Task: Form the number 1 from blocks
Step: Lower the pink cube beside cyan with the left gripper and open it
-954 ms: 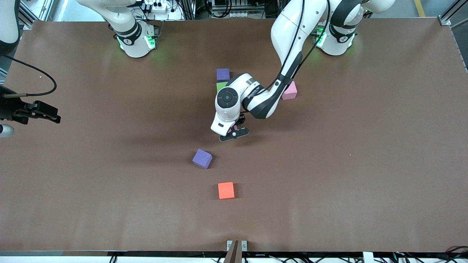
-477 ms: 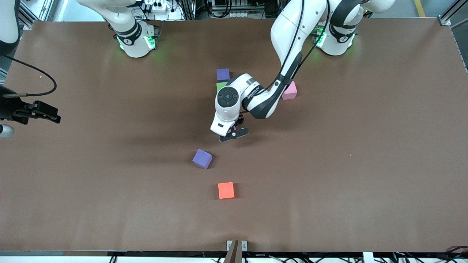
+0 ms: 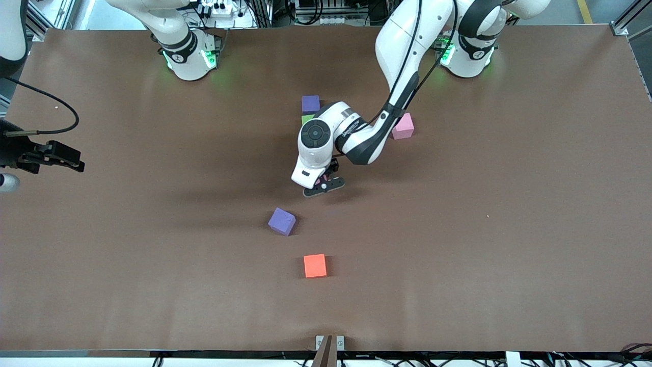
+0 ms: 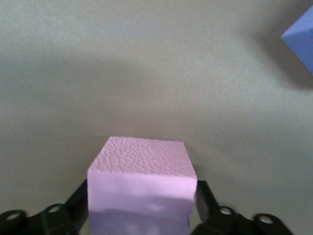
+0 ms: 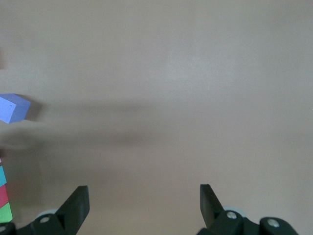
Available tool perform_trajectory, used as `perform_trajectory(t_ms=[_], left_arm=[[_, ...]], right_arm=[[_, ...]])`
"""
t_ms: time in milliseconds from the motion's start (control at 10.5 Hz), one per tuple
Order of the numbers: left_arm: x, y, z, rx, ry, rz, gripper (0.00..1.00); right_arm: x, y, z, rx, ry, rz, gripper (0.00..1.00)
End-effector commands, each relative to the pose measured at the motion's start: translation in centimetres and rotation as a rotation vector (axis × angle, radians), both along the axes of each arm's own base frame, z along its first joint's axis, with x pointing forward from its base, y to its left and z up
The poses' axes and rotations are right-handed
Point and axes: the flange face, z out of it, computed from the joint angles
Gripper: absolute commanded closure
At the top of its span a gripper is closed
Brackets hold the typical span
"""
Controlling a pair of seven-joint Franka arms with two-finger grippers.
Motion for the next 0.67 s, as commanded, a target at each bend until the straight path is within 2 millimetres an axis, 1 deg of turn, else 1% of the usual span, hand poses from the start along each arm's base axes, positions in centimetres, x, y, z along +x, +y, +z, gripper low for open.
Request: perform_trajectory(t_ms=[0, 95, 191, 382, 477, 572], left_arm=[[0.5, 0.1, 1.9, 0.005, -0.016, 0.014, 0.0], [1.8, 1.3, 3.7, 0.018, -0.019, 0.032, 0.0], [3.3, 2.6, 6.0, 0.032, -0.036, 0.061, 0.0], [6.4, 6.1, 11.5, 0.059, -0.074, 0.142, 0.0], [8.4, 8.7, 14.9, 0.07, -0.099, 0.179, 0.0], [10.7, 12.3, 18.3, 0.073, -0.115, 0.231, 0.0]], right_arm=[[-0.2, 0.1, 0.2, 0.02, -0.007, -0.002, 0.0], [-0.2, 0.1, 0.2, 0.02, -0.007, -0.002, 0.0], [-0.2, 0.1, 0.2, 0.02, -0.008, -0.002, 0.0], [-0.1, -0.2, 0.4, 0.02, -0.011, -0.006, 0.0], [-0.1, 0.0, 0.4, 0.019, -0.011, -0.005, 0.0], [-0.1, 0.1, 0.4, 0.016, -0.011, -0.001, 0.0]])
